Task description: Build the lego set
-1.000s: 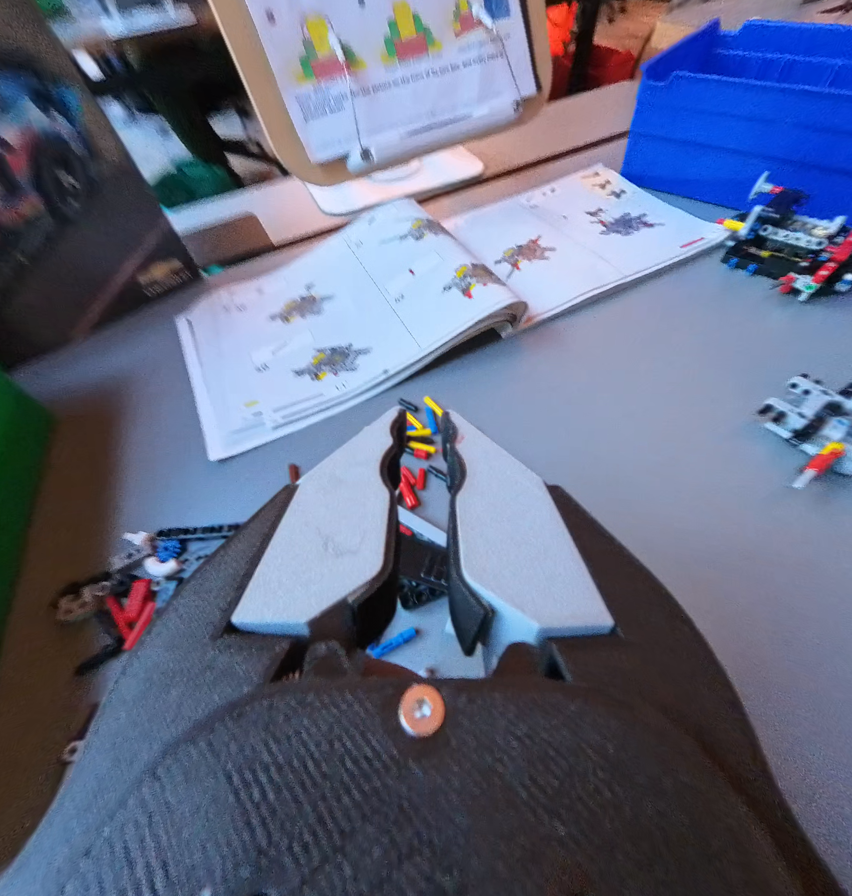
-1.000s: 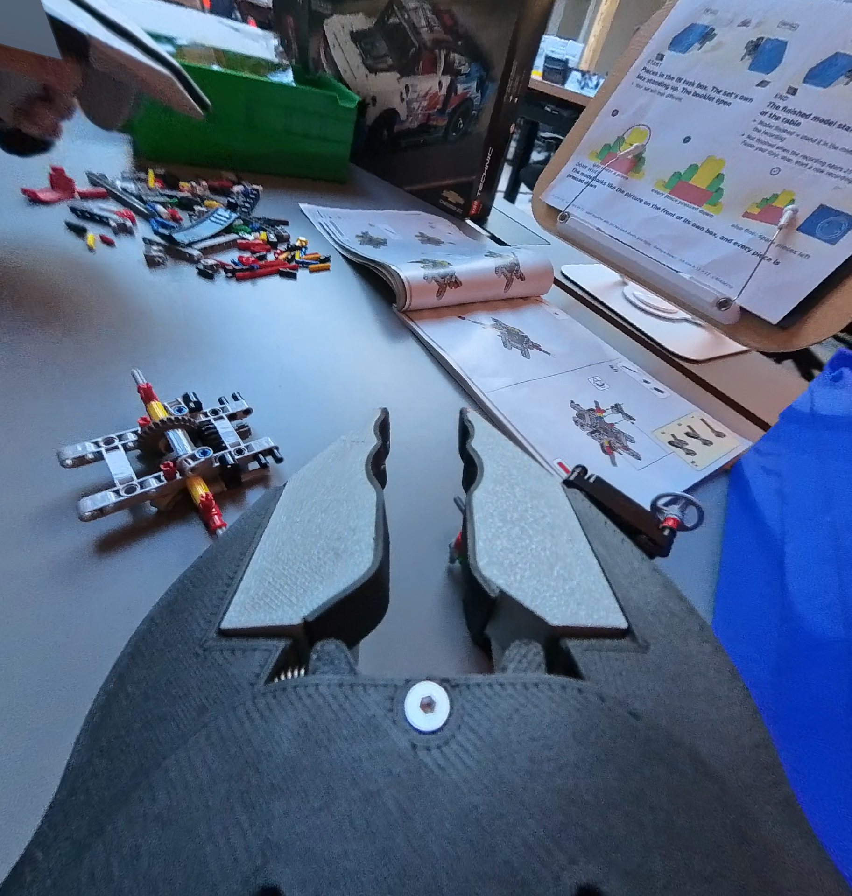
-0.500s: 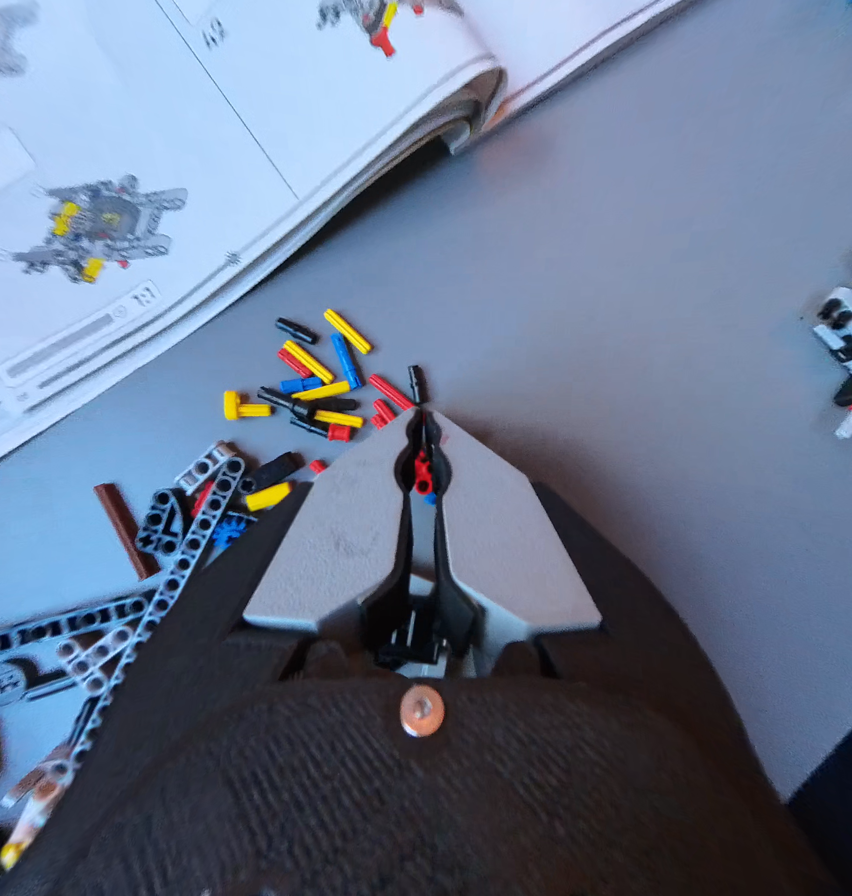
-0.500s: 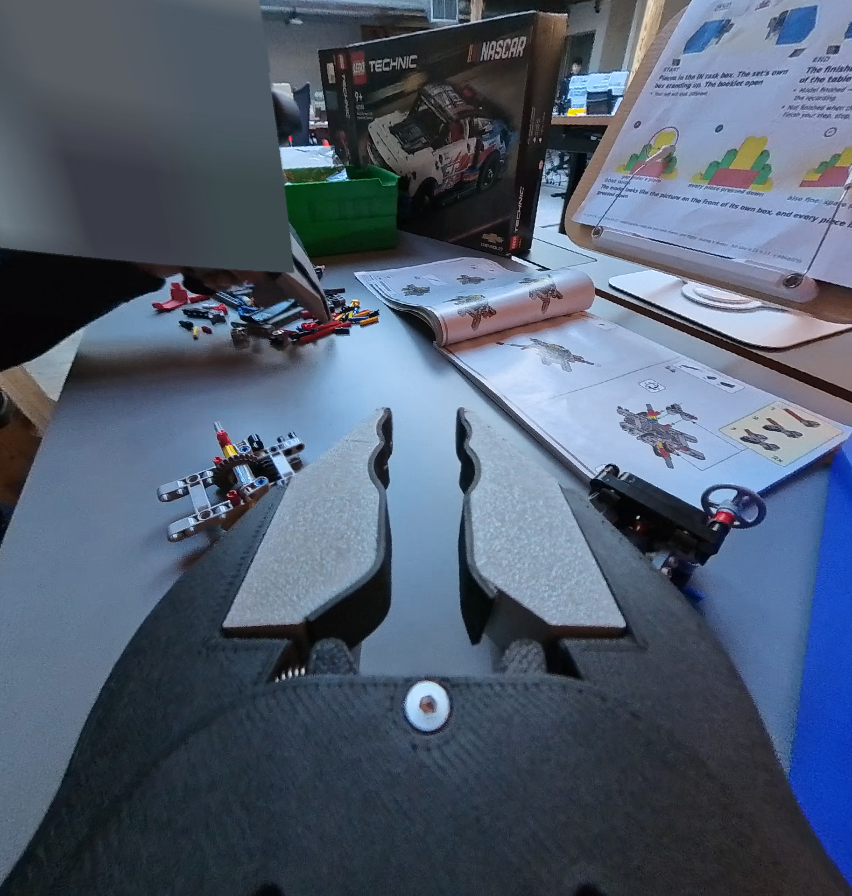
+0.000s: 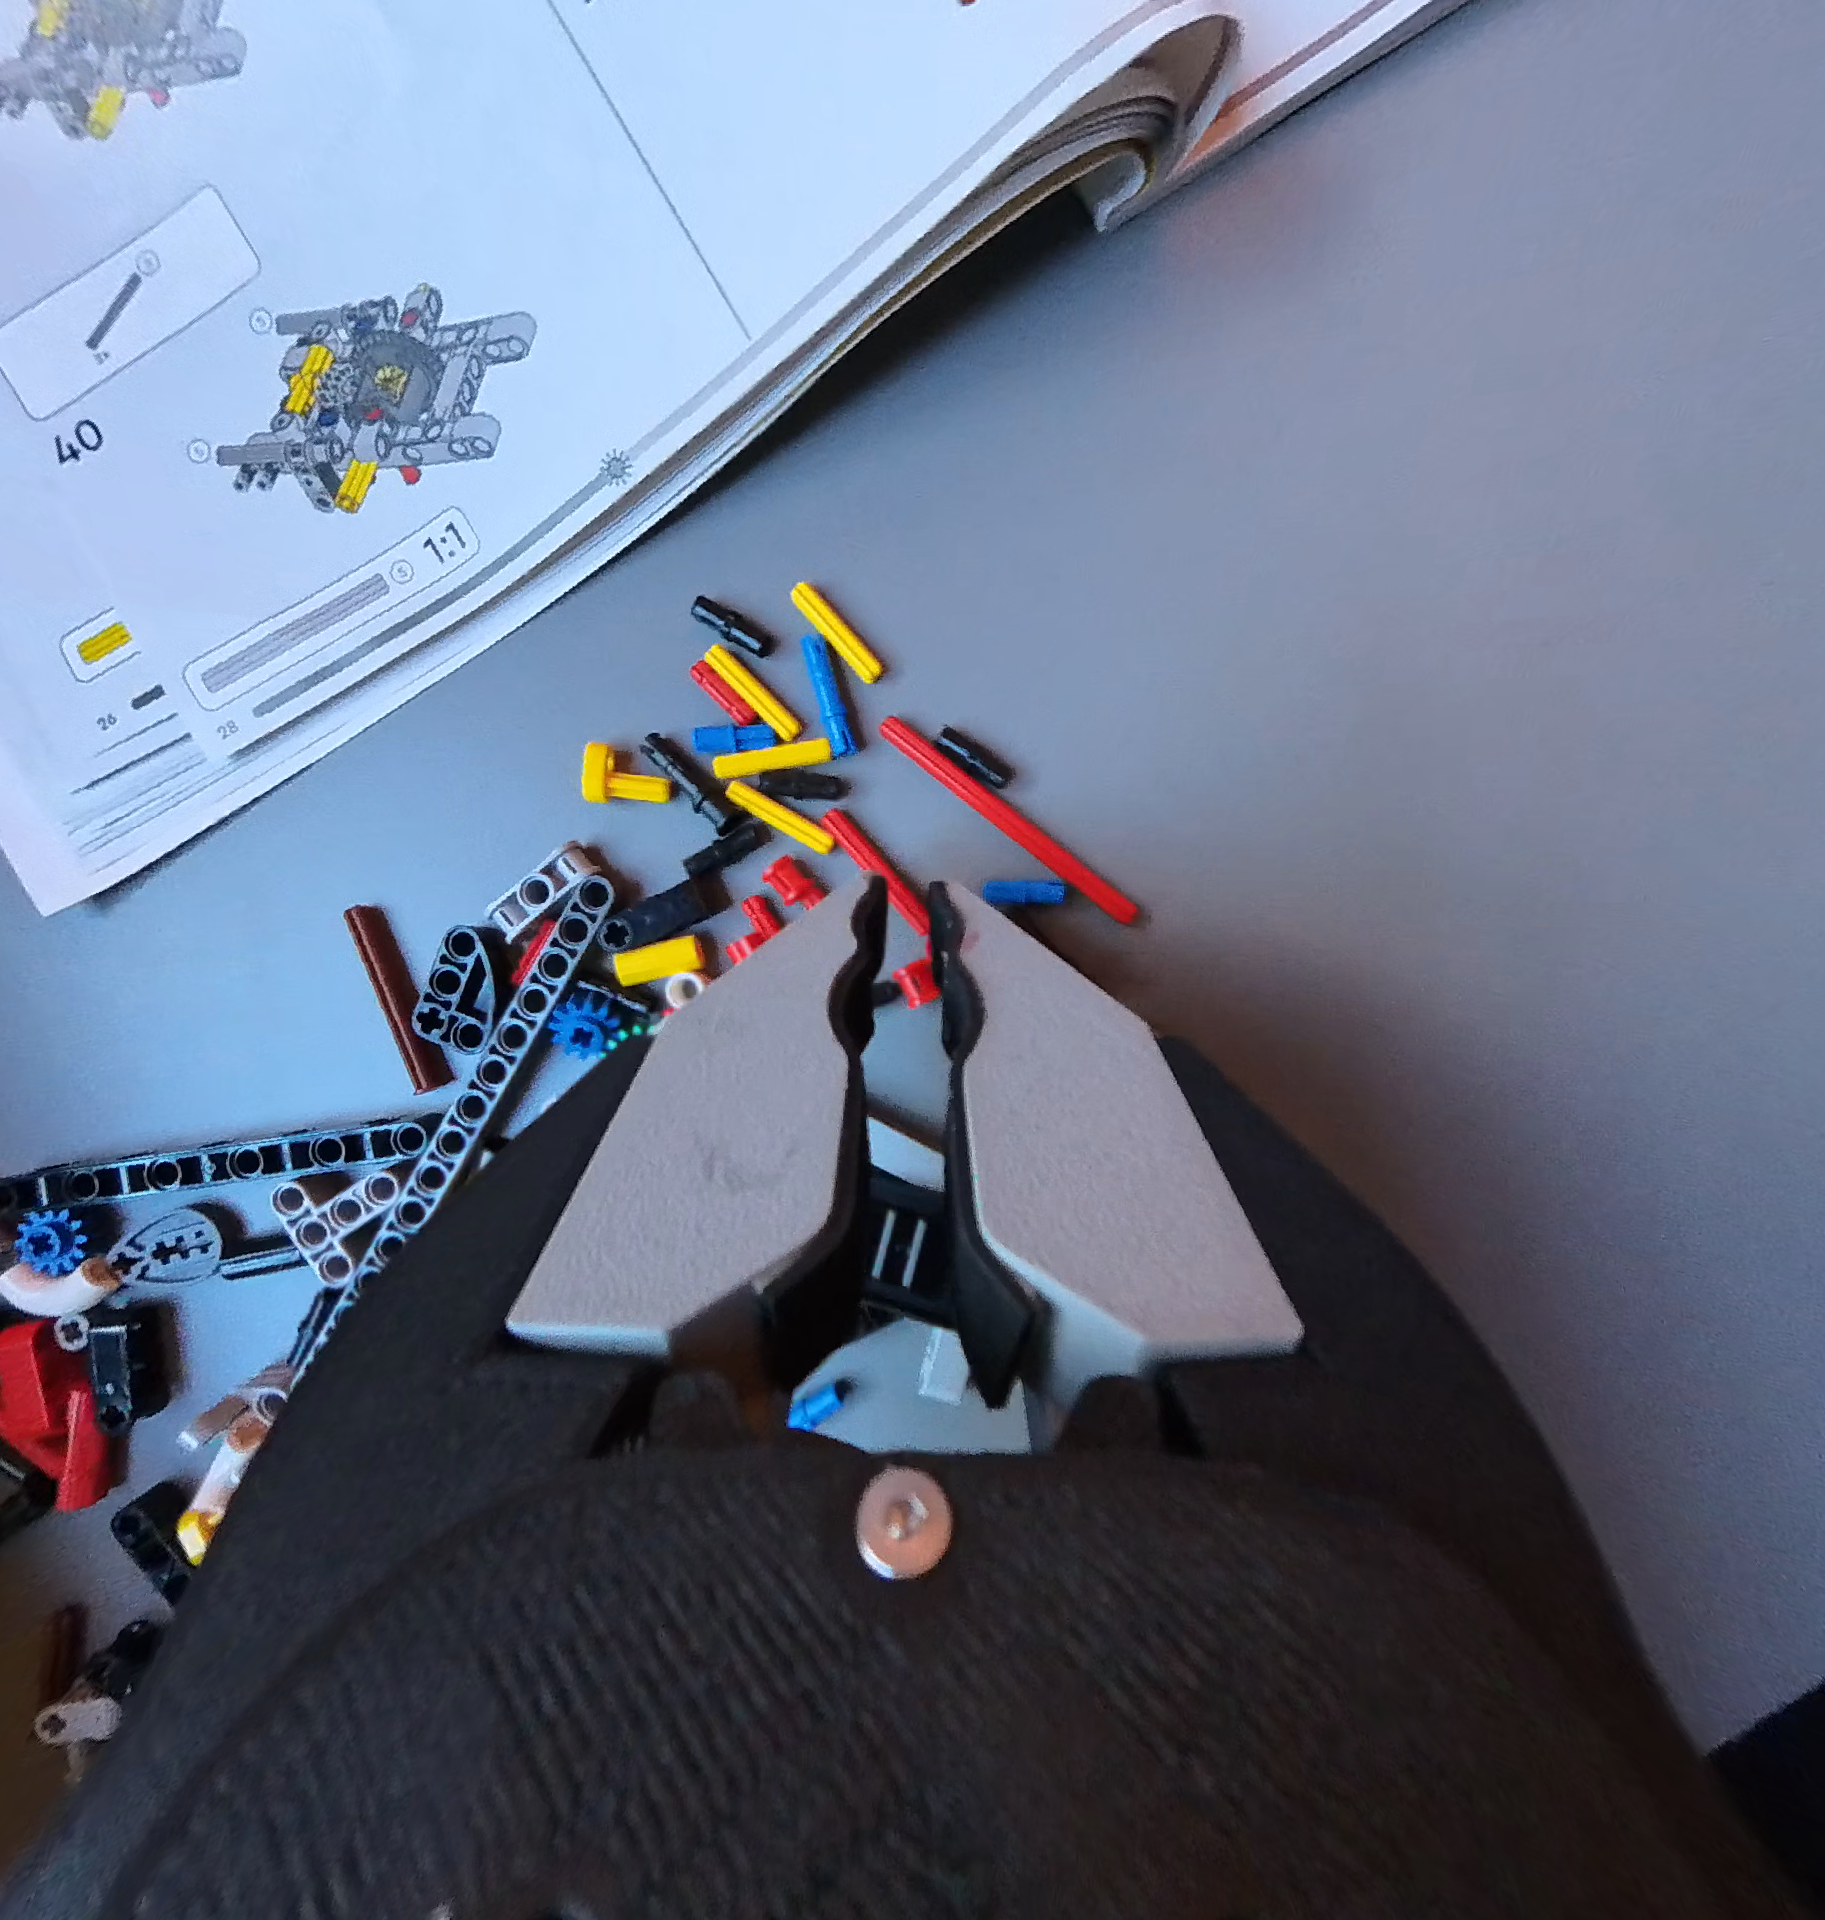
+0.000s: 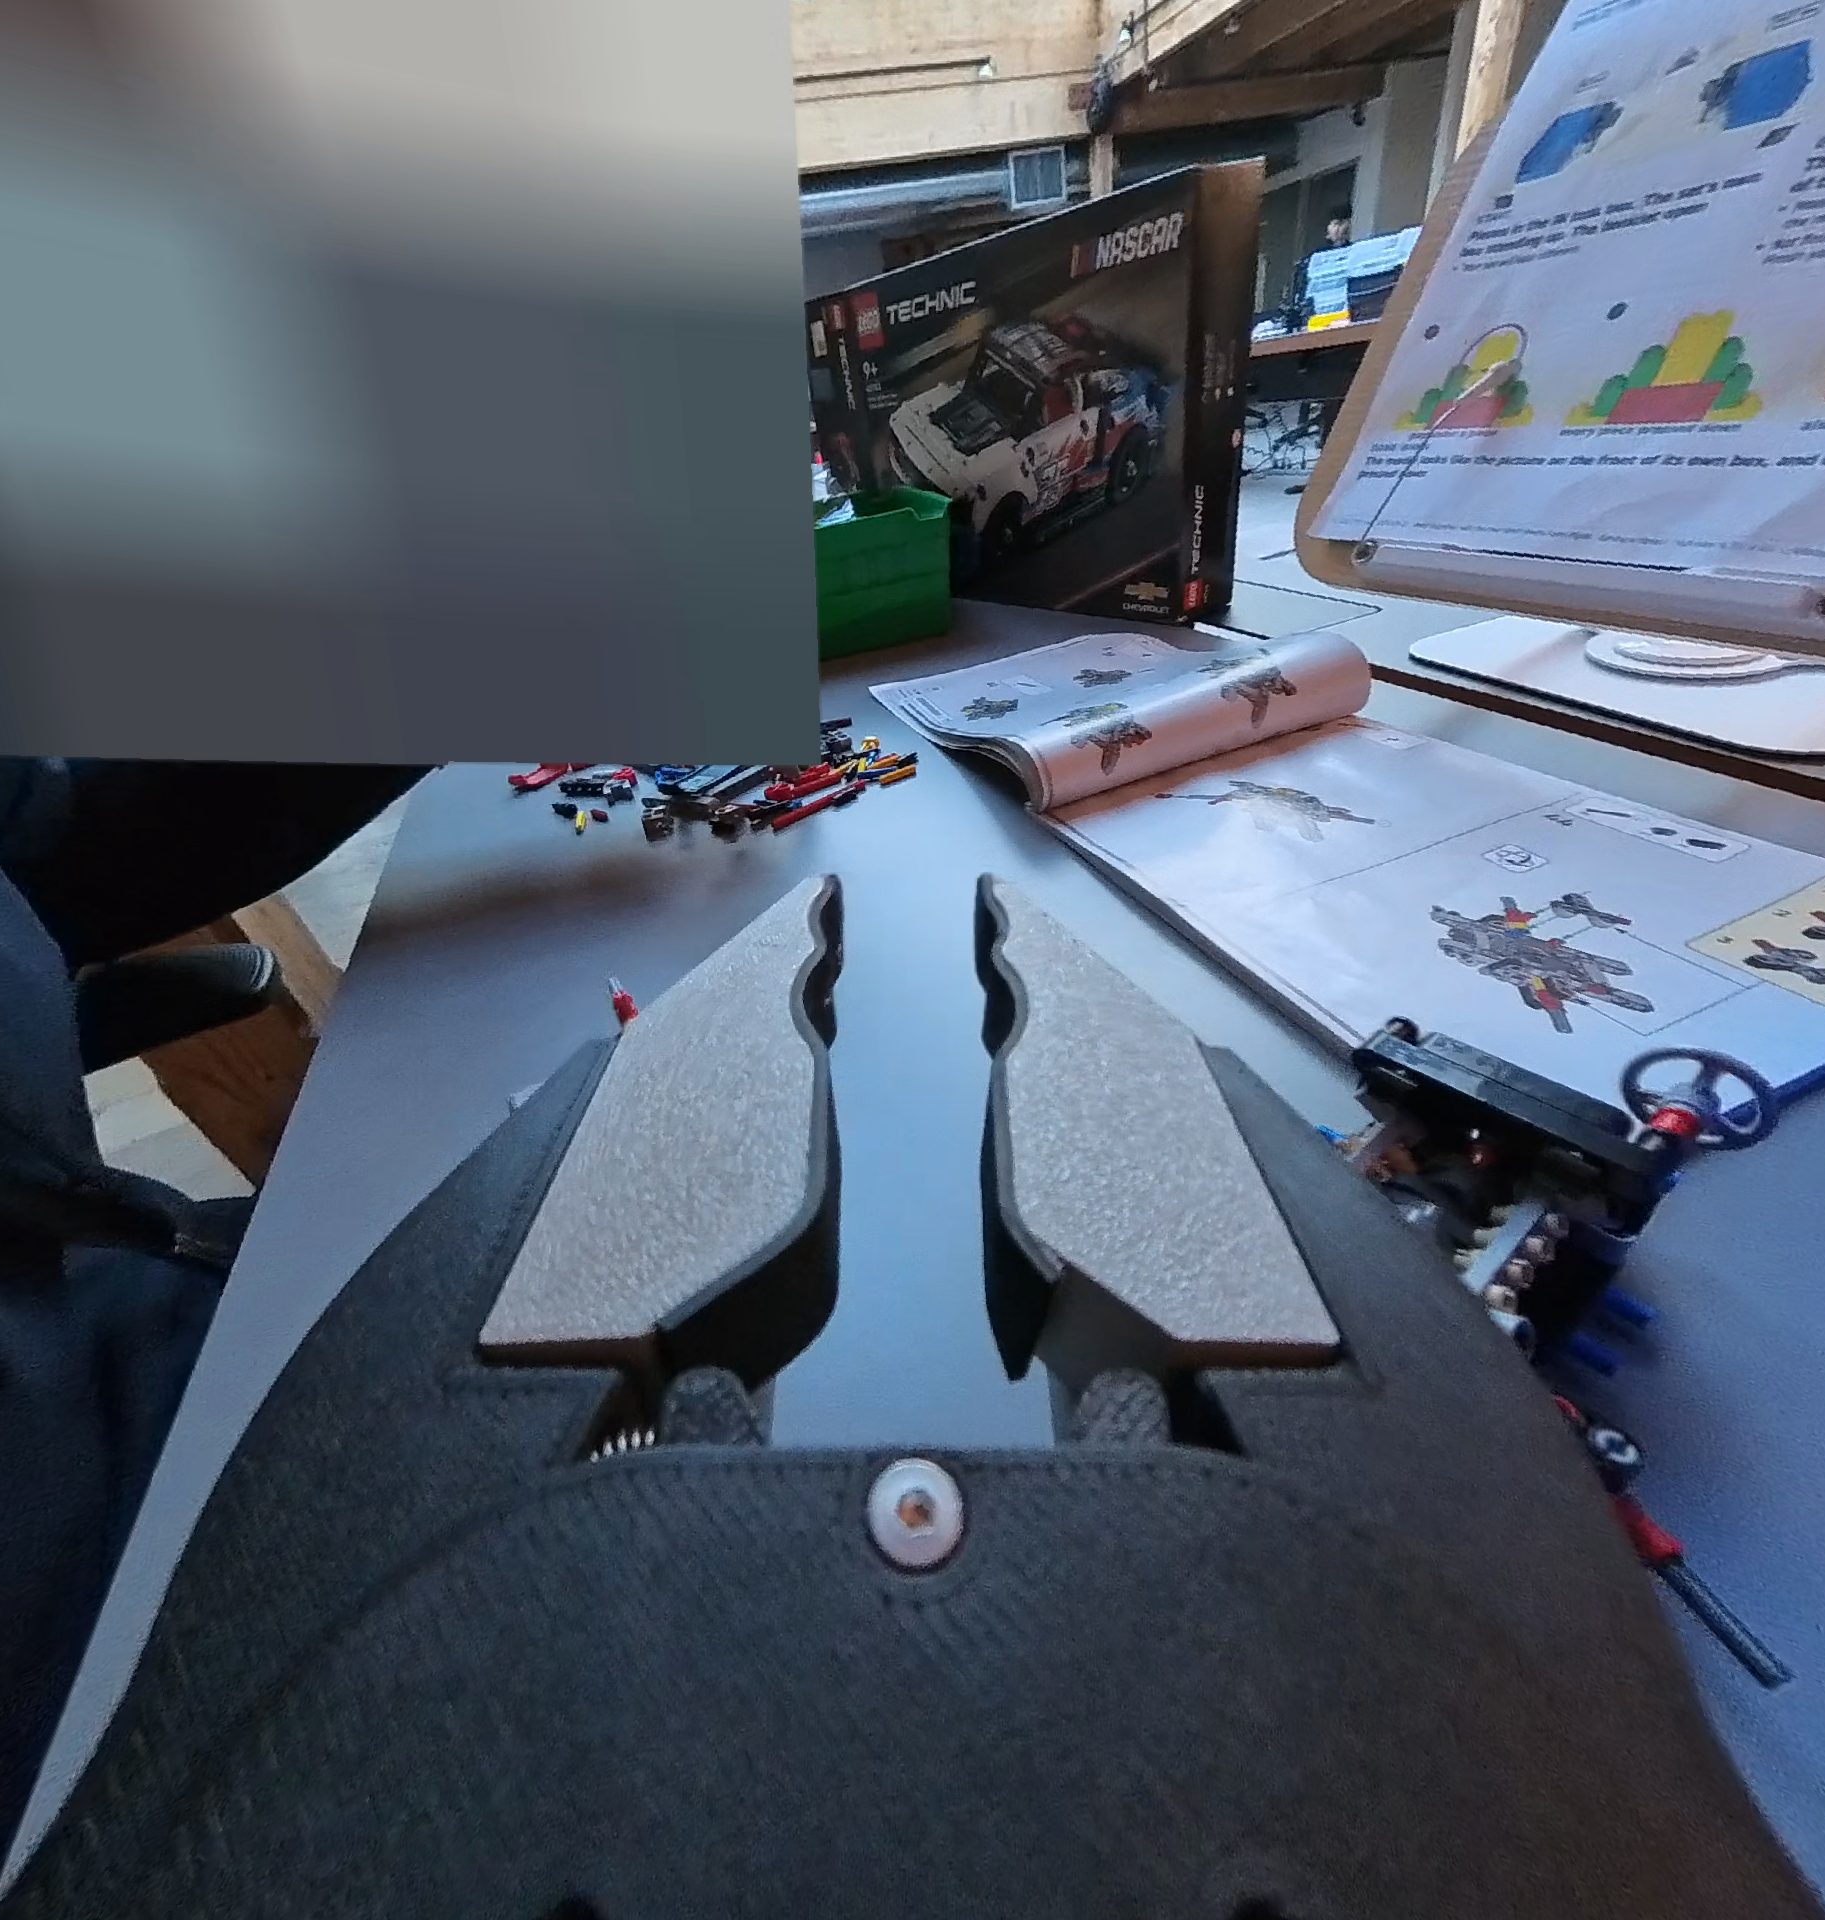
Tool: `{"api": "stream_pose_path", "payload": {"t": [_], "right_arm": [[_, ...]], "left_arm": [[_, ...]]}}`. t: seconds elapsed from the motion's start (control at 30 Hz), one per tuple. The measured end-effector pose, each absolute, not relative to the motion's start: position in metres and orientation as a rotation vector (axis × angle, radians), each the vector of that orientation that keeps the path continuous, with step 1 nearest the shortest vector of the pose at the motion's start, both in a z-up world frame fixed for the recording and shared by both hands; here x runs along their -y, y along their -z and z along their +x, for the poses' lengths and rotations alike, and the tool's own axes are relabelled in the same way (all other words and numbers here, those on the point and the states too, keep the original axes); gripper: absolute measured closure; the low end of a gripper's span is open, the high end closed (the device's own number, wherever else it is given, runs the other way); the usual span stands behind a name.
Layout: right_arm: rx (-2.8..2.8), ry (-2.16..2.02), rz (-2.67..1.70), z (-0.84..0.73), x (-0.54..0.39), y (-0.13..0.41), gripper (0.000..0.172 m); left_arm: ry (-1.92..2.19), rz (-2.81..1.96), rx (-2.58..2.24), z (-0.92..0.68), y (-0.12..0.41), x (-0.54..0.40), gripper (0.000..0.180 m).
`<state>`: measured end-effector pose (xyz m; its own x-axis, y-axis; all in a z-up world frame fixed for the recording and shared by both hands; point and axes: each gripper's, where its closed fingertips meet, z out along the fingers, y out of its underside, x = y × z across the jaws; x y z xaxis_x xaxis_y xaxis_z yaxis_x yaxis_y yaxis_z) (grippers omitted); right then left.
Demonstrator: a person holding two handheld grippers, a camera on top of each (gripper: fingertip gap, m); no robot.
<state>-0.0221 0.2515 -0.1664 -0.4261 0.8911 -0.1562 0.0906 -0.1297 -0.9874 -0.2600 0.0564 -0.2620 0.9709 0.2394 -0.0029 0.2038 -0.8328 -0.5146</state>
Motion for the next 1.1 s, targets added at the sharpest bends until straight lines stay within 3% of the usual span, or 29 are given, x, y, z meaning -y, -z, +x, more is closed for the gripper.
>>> {"api": "stream_pose_path", "payload": {"t": [0.47, 0.77, 1.1], "right_arm": [[1.528, -1.638, -1.136, -0.026, -0.249, 0.169, 0.151], [1.533, -1.645, -1.141, -0.027, -0.249, 0.17, 0.152], [1.564, -1.617, -1.078, -0.021, -0.241, 0.164, 0.154]], "left_arm": [[-0.175, -2.667, 0.224, -0.269, 0.271, -0.059, 0.179], [0.009, -2.518, -0.03, -0.195, 0.218, -0.102, 0.179], [0.078, -2.659, -0.206, -0.133, 0.275, -0.127, 0.179]]}}
